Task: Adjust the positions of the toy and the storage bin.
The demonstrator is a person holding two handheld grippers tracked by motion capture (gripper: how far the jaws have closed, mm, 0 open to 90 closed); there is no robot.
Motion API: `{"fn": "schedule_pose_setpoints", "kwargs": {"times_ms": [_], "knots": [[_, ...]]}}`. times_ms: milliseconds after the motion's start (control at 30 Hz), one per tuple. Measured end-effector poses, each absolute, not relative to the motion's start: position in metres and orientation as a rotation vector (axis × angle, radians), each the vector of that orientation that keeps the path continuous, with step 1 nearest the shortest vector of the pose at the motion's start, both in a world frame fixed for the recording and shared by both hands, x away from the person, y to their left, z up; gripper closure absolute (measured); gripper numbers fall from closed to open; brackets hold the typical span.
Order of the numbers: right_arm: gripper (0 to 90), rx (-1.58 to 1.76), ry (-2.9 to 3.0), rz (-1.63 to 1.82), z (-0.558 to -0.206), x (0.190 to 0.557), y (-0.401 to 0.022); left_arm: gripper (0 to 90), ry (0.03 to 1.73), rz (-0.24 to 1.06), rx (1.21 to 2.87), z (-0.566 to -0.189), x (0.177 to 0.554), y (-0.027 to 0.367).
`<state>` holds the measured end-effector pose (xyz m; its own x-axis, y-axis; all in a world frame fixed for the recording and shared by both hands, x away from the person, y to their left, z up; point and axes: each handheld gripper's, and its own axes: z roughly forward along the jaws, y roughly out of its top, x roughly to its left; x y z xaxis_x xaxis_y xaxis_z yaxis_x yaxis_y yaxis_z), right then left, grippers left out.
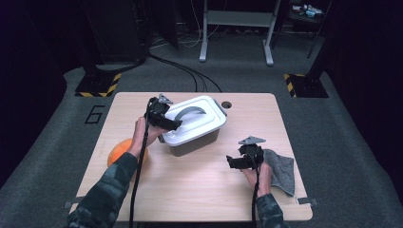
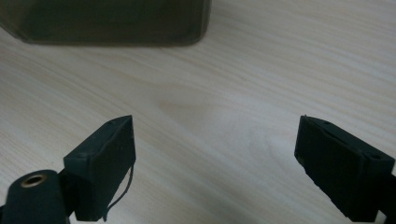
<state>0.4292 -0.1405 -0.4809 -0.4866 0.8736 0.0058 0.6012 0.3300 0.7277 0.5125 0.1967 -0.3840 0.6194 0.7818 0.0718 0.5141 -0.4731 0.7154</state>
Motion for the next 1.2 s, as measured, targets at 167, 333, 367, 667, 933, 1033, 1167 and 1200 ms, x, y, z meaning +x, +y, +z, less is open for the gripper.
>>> {"fn": "schedule_pose_setpoints", "kwargs": {"times_ms": [167, 333, 367, 667, 933, 1033, 1167, 1200], "knots": [[11.2, 1.312, 2.208, 0.966, -0.465, 0.438, -0.142, 10.6, 1.077, 0.533, 2.175, -0.388, 0.509, 0.209], [11.4, 1.283, 2.210, 0.981, -0.450, 0.450, -0.146, 7.0, 1.125, 0.539, 2.177, -0.387, 0.506, 0.215], [11.4, 1.280, 2.208, 0.983, -0.447, 0.452, -0.146, 7.1, 1.152, 0.543, 2.188, -0.387, 0.506, 0.217], [12.5, 1.260, 2.171, 0.999, -0.429, 0.461, -0.148, 11.2, 1.204, 0.506, 2.161, -0.392, 0.509, 0.231], [14.4, 1.262, 2.147, 1.062, -0.413, 0.473, -0.146, 15.7, 1.181, 0.421, 2.142, -0.394, 0.510, 0.235], [17.2, 1.263, 2.145, 1.086, -0.405, 0.480, -0.142, 16.7, 1.163, 0.397, 2.147, -0.395, 0.510, 0.236], [23.9, 1.256, 2.140, 1.123, -0.393, 0.490, -0.136, 16.8, 1.147, 0.389, 2.169, -0.393, 0.510, 0.236], [25.2, 1.240, 2.143, 1.124, -0.391, 0.493, -0.134, 16.8, 1.143, 0.386, 2.170, -0.393, 0.510, 0.237]]}}
